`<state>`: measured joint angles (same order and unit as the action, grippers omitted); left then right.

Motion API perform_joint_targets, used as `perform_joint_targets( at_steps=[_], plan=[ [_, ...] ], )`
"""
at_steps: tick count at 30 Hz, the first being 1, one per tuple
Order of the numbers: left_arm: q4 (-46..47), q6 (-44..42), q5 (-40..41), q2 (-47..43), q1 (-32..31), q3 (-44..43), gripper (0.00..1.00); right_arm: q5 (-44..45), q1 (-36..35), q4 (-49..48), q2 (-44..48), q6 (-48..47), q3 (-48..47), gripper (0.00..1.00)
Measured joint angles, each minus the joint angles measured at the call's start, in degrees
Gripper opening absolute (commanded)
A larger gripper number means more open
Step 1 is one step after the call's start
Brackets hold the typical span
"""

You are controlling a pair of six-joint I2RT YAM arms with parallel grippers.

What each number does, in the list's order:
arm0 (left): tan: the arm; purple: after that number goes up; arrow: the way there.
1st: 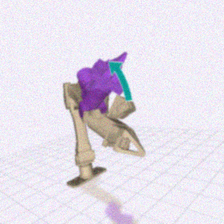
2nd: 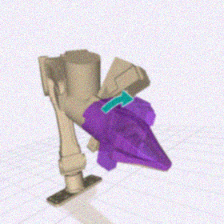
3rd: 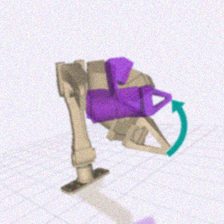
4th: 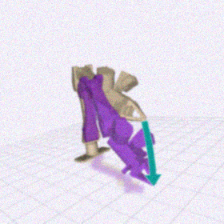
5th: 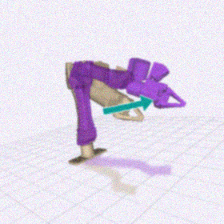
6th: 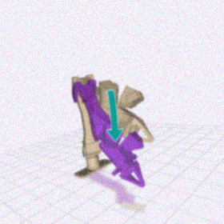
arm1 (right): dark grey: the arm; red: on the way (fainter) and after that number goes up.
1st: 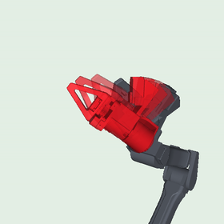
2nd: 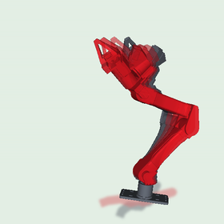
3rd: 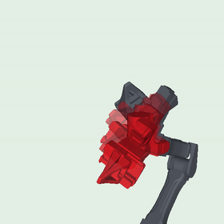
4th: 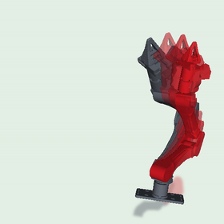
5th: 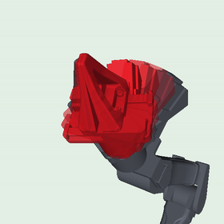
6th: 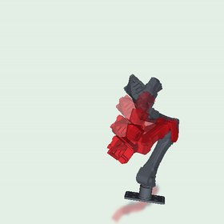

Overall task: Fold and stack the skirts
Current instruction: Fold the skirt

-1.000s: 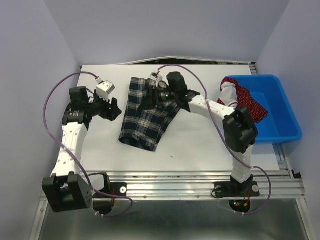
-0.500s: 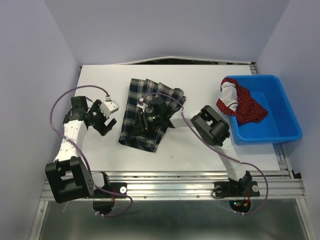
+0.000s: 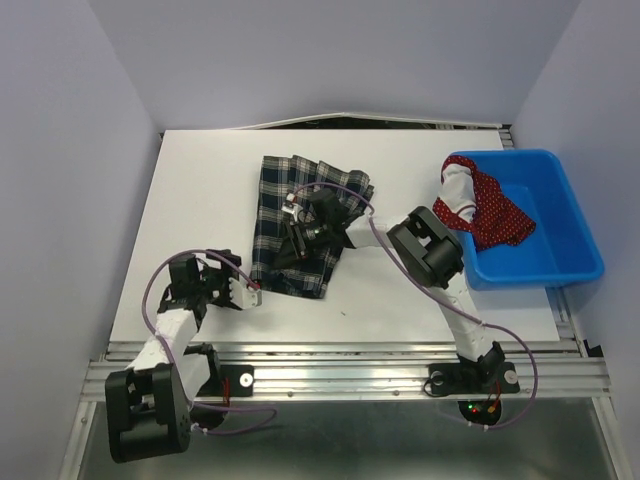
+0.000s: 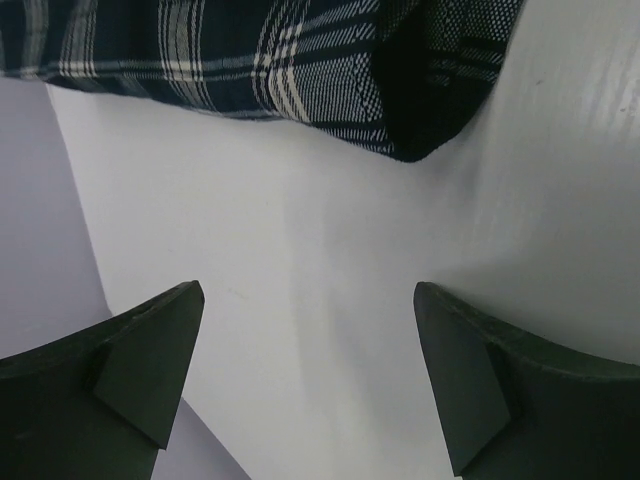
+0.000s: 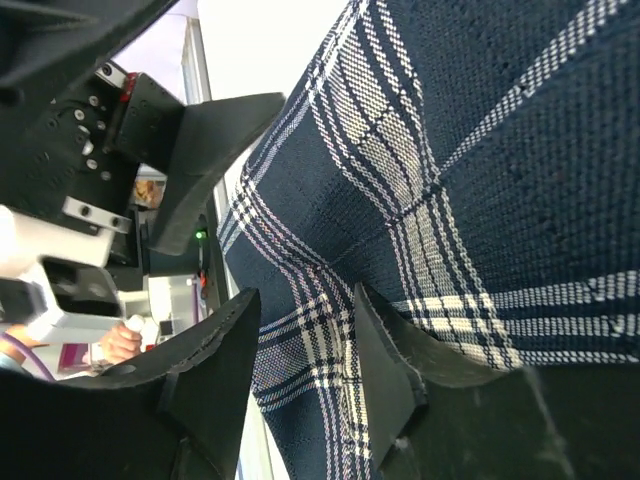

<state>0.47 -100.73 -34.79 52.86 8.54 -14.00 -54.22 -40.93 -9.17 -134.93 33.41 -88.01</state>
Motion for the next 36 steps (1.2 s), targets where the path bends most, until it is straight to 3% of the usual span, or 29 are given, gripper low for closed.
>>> perform_joint_targets(
  at_steps=[6, 13, 21, 26, 29, 33, 36],
  plan=[
    [12.63, -3.23, -0.87, 1.4, -6.16, 5.05, 0.98, -0.26, 0.11, 1.29, -0.17, -1.01, 0.02, 0.37],
    [20.68, -3.69, -0.55, 1.42, -17.49, 8.81, 0.95, -1.36, 0.42, 1.66, -0.87, -0.55, 0.02, 0.27],
    [25.29, 0.87, 2.8, 6.56, -24.79, 7.43, 0.89, -2.36, 1.09, 2.78, -1.51, 0.94, 0.02, 0.07],
    [24.44, 6.16, 4.87, 10.91, -29.31, 3.48, 0.87, -2.34, 1.18, 2.97, -1.53, 1.57, 0.02, 0.02],
    [20.83, 8.9, 4.9, 11.04, -30.56, 1.4, 0.82, -2.29, 1.2, 2.91, -1.57, 2.19, 0.02, 0.01],
    [17.2, 12.04, 5.4, 11.69, -32.26, -0.81, 0.62, -2.27, 1.2, 2.71, -1.62, 2.69, 0.04, 0.01],
    [15.45, 15.06, 6.84, 13.38, -32.89, -1.77, 0.36, -2.27, 1.22, 2.23, -1.62, 2.99, 0.31, 0.01]
  ],
)
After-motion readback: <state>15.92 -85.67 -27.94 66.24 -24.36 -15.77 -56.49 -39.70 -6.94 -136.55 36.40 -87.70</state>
